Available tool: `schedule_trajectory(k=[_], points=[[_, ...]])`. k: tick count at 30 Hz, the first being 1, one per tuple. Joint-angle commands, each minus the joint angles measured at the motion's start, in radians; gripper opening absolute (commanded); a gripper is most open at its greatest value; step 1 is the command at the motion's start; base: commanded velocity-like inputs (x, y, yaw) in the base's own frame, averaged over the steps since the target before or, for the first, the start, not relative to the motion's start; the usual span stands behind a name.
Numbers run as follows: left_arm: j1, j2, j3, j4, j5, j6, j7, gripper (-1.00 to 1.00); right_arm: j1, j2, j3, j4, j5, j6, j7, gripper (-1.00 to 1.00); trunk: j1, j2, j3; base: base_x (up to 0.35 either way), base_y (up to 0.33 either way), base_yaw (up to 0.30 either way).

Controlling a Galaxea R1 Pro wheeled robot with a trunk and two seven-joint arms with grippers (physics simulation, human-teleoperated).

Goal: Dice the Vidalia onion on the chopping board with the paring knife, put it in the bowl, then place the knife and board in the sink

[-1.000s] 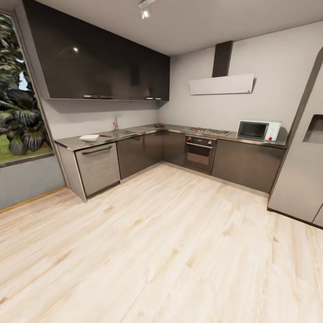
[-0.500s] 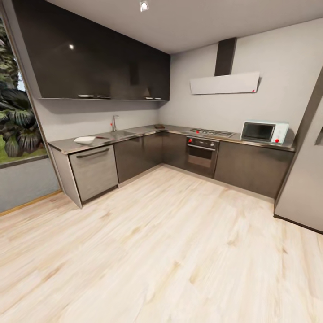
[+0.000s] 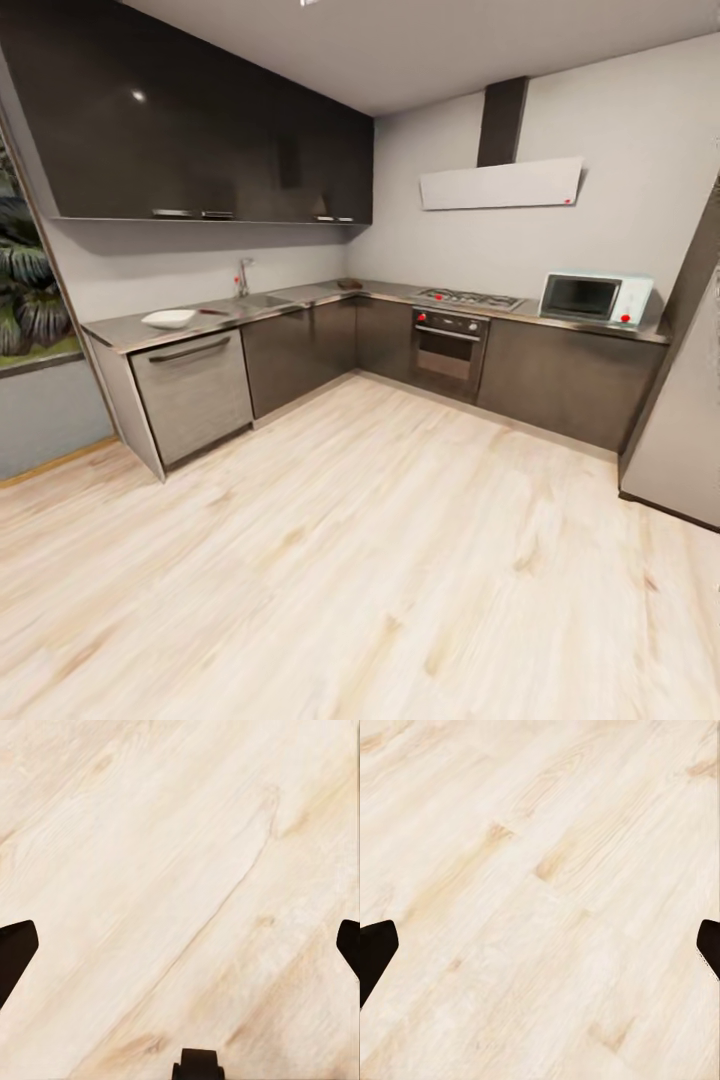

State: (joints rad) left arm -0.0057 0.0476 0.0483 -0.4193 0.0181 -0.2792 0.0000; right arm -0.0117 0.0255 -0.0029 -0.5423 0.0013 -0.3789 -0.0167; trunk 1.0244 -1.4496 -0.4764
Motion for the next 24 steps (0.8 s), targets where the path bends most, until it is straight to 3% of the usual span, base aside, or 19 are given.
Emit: schedule_trajectory(k=[1,19,24], points=[[0.0,0.0,0.001,0.001,0.002,-0.003,0.0,1.0,-0.001,0.0,0.0,0.001,0.0,-0.003,-0.002,1.0,0.001,0.0,-0.001,0.345,0.0,-0.156],[-0.001,0.0,0.001,0.001,0.002,-0.003,0.0,1.0,-0.001,0.001,0.0,0.001,0.0,-0.003,-0.002,1.0,0.001,0.0,-0.001,0.345,0.0,-0.182],[-0.001,0.0,0.001,0.001,0.002,-0.003,0.0,1.0,-0.001,0.001,0.0,0.001,0.0,-0.003,-0.002,1.0,0.001,0.0,-0.001,0.345,0.0,-0.059]])
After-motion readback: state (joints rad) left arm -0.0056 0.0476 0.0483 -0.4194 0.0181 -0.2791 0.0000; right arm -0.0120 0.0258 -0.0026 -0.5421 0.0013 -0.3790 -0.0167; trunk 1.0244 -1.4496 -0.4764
